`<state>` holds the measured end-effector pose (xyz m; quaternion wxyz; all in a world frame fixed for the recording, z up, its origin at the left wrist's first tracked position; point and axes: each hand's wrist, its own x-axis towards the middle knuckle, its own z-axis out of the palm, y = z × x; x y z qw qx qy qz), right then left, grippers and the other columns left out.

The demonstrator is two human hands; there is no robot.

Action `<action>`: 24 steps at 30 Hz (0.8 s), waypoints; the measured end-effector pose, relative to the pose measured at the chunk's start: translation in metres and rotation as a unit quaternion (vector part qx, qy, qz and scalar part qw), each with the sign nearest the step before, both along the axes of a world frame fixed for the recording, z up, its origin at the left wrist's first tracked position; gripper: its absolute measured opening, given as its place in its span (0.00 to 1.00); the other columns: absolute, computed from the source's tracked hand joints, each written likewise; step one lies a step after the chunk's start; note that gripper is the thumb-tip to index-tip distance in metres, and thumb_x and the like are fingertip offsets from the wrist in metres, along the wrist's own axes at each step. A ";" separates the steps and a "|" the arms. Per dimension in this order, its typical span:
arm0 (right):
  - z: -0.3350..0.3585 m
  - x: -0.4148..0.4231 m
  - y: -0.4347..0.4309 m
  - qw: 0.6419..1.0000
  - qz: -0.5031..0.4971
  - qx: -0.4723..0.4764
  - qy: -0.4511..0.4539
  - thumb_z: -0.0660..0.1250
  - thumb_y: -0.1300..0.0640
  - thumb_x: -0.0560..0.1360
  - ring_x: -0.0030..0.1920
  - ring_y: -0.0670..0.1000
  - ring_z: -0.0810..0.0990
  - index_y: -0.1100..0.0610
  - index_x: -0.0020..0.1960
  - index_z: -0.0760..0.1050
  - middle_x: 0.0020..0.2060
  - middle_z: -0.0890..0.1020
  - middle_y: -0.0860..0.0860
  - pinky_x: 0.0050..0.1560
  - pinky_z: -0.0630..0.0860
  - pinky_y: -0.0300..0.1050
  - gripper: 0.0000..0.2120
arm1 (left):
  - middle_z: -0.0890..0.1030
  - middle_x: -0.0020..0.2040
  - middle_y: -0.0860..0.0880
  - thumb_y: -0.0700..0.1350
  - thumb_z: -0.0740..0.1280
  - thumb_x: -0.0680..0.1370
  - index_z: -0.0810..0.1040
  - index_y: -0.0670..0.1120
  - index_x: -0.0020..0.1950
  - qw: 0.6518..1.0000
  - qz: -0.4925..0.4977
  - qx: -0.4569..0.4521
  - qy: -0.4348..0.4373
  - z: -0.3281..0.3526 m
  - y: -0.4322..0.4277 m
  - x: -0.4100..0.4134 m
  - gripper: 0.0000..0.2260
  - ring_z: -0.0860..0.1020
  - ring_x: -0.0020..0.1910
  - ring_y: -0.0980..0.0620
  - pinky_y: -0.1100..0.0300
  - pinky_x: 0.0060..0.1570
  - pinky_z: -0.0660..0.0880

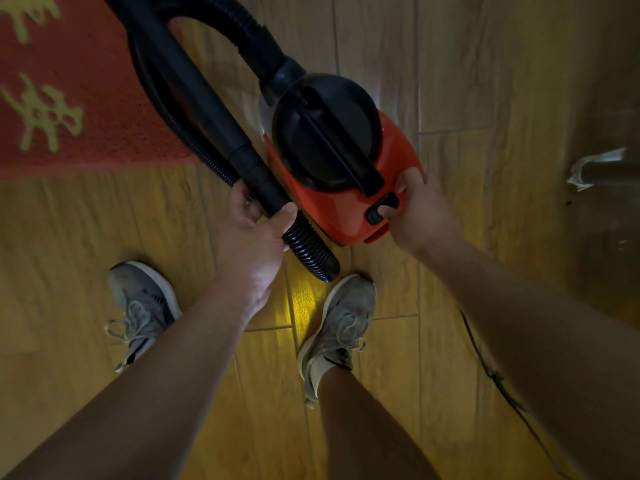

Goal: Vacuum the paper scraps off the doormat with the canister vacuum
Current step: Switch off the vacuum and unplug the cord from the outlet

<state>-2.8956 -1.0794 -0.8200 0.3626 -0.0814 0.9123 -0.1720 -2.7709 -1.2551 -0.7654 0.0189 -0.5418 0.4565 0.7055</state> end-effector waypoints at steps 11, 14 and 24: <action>0.004 0.006 -0.007 1.000 -0.011 -0.011 0.021 0.71 0.58 0.76 0.50 0.49 0.69 0.54 0.63 0.68 0.61 0.70 0.53 0.48 0.67 0.44 0.18 | 0.84 0.56 0.48 0.36 0.68 0.80 0.71 0.50 0.71 1.000 -0.001 -0.011 -0.024 -0.003 -0.017 0.014 0.21 0.83 0.55 0.48 0.44 0.56 0.81; 0.004 0.006 -0.008 1.000 -0.003 -0.016 0.025 0.71 0.58 0.76 0.49 0.49 0.70 0.54 0.61 0.68 0.59 0.69 0.52 0.48 0.67 0.44 0.16 | 0.85 0.54 0.49 0.37 0.69 0.79 0.72 0.51 0.72 1.000 0.000 -0.011 -0.026 -0.007 -0.027 0.019 0.22 0.83 0.55 0.47 0.44 0.54 0.80; 0.003 0.005 -0.006 1.000 0.018 -0.017 0.020 0.71 0.59 0.76 0.52 0.52 0.73 0.56 0.60 0.68 0.55 0.66 0.48 0.51 0.69 0.47 0.17 | 0.82 0.49 0.48 0.41 0.69 0.79 0.78 0.46 0.63 0.999 -0.001 0.006 -0.033 -0.027 -0.069 0.014 0.12 0.83 0.50 0.47 0.51 0.43 0.79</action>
